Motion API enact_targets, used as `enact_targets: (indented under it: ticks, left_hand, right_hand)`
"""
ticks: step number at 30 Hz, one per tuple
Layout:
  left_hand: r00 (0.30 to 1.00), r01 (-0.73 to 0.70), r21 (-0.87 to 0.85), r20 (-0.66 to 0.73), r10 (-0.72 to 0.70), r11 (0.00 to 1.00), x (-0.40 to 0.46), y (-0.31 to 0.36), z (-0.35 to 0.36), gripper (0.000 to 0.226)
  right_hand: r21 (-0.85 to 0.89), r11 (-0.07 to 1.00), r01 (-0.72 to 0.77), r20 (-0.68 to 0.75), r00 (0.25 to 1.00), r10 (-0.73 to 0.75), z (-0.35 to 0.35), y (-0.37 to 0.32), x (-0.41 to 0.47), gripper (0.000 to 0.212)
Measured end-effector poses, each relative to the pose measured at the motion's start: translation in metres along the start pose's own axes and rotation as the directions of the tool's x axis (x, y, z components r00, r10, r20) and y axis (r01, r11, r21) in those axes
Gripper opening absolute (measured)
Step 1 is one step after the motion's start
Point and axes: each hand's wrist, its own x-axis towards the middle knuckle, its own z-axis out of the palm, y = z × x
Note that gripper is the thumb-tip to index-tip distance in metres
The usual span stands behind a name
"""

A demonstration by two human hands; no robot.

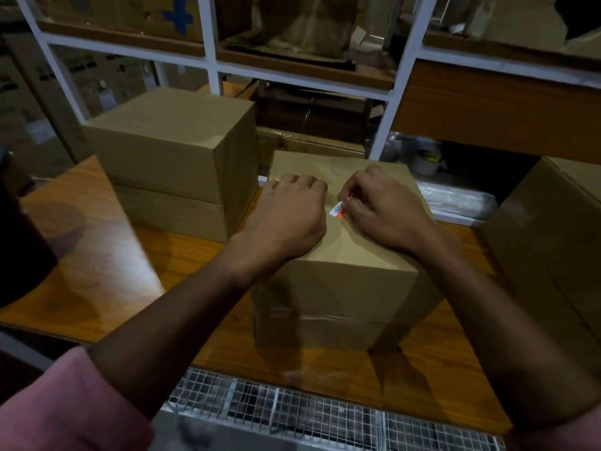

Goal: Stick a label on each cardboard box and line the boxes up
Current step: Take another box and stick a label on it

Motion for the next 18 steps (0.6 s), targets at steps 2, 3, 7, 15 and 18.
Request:
enact_targets:
  ticks: [2, 3, 7, 15, 18]
  left_hand:
    - [1.0, 0.003, -0.011, 0.002, -0.003, 1.0, -0.0009, 0.0004, -0.0016, 0.04]
    - [1.0, 0.004, -0.012, 0.004, -0.004, 1.0, -0.0011, 0.0011, -0.002, 0.04]
    - [1.0, 0.001, -0.014, 0.014, -0.001, 1.0, -0.0026, 0.0008, -0.0031, 0.042]
    - [1.0, 0.019, -0.019, 0.015, -0.019, 1.0, -0.0037, 0.0027, -0.0045, 0.042]
    - [1.0, 0.014, -0.031, 0.005, -0.014, 0.999, -0.004, 0.002, -0.0041, 0.041]
  right_hand:
    - [0.036, 0.999, 0.015, -0.021, 1.0, -0.014, -0.0012, 0.0017, 0.0007, 0.009]
    - [0.057, 0.998, 0.022, -0.034, 0.999, -0.02, -0.002, 0.0029, 0.0004, 0.012]
    - [0.057, 0.998, 0.023, -0.023, 1.0, -0.022, -0.0042, 0.0032, 0.0009, 0.017]
    - [0.105, 0.994, -0.013, -0.016, 1.0, 0.015, -0.0073, 0.0012, 0.0061, 0.008]
    - [0.055, 0.998, -0.012, -0.018, 1.0, 0.013, -0.0049, -0.0007, 0.0058, 0.007]
